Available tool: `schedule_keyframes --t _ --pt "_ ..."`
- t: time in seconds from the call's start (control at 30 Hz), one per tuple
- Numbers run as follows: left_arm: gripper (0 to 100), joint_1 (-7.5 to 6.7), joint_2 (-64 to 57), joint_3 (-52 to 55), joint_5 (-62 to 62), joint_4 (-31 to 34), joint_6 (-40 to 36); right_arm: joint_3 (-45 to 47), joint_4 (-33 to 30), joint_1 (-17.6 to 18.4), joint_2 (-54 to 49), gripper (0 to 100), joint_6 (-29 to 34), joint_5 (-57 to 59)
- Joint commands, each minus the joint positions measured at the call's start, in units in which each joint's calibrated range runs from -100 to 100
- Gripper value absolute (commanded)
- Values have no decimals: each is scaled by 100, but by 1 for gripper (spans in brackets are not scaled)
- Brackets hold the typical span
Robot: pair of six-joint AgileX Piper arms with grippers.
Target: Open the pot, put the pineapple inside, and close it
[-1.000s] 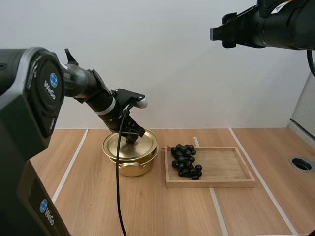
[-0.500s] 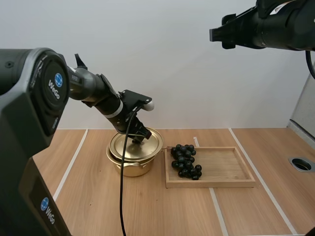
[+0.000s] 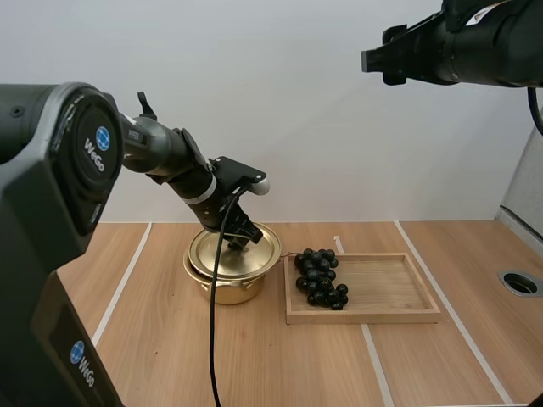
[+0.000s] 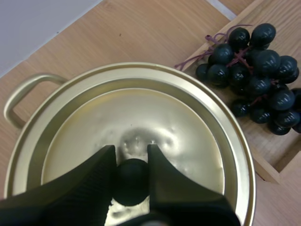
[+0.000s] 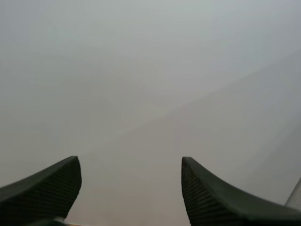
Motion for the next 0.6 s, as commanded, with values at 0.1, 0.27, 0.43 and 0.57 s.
schedule_keyframes --t 0.1,0.27,0.43,0.57 --pt "0 -18 -5 10 23 200 -117 -2 -39 -23 -29 100 -13 -55" --pt "0 -18 -5 10 71 467 -249 -2 -39 -23 -29 100 -13 -55" --pt "0 -18 -5 10 110 634 -380 -2 -39 -23 -29 100 -13 -55" --pt "0 -18 -5 10 128 615 -381 -2 -39 -23 -29 100 -13 -55"
